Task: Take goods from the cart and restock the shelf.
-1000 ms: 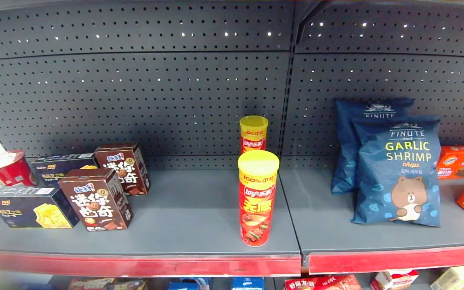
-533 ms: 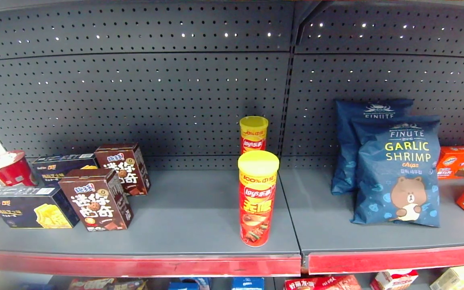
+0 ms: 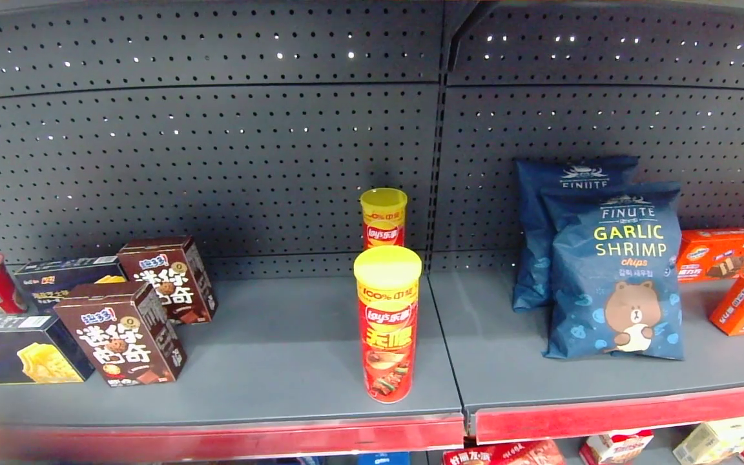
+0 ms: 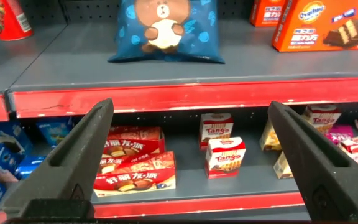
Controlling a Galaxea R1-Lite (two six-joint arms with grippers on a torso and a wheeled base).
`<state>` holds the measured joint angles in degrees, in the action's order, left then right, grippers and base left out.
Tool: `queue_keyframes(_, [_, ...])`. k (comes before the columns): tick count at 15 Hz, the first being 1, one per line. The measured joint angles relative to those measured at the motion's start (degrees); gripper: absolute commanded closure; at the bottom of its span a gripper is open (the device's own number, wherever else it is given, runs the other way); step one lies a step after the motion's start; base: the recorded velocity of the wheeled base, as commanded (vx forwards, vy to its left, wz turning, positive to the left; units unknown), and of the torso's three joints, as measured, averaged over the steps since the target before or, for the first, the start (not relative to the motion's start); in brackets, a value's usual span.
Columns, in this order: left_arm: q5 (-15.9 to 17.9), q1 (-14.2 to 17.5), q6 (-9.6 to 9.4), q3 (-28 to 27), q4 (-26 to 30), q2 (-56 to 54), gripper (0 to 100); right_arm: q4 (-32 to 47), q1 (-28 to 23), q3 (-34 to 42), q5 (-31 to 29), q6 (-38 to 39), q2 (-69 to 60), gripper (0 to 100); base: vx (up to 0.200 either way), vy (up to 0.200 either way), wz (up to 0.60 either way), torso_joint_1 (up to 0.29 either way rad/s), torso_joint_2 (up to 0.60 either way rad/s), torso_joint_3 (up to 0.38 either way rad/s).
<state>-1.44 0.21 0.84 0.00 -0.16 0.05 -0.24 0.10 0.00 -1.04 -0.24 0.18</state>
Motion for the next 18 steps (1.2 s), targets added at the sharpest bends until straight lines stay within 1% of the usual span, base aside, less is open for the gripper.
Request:
queue_keyframes(1, [0.0,-0.11,0.0,0.0,0.06,0.0,0,0.0,-0.07,0.0,-0.02,-0.13,0.0,0,0.0,0.0,0.0,0.0,0.0,0.0])
queue_keyframes(2, [0.05,-0.07,0.0,0.0,0.06,-0.02,0,0.0,-0.07,0.0,-0.05,-0.16,0.0,0,0.0,0.0,0.6,0.002,0.0,0.002])
queue_keyframes(16, [0.11,-0.05,-0.09,-0.02,0.05,-0.02,0,0.02,-0.02,0.0,-0.02,0.0,0.0,0,0.0,0.0,0.0,0.0,0.0,0.0])
queue_keyframes(18, [-0.09,-0.05,0.09,-0.02,0.05,-0.02,0,0.02,-0.05,0.0,-0.02,0.0,0.0,0,0.0,-0.2,0.0,0.005,0.0,0.002])
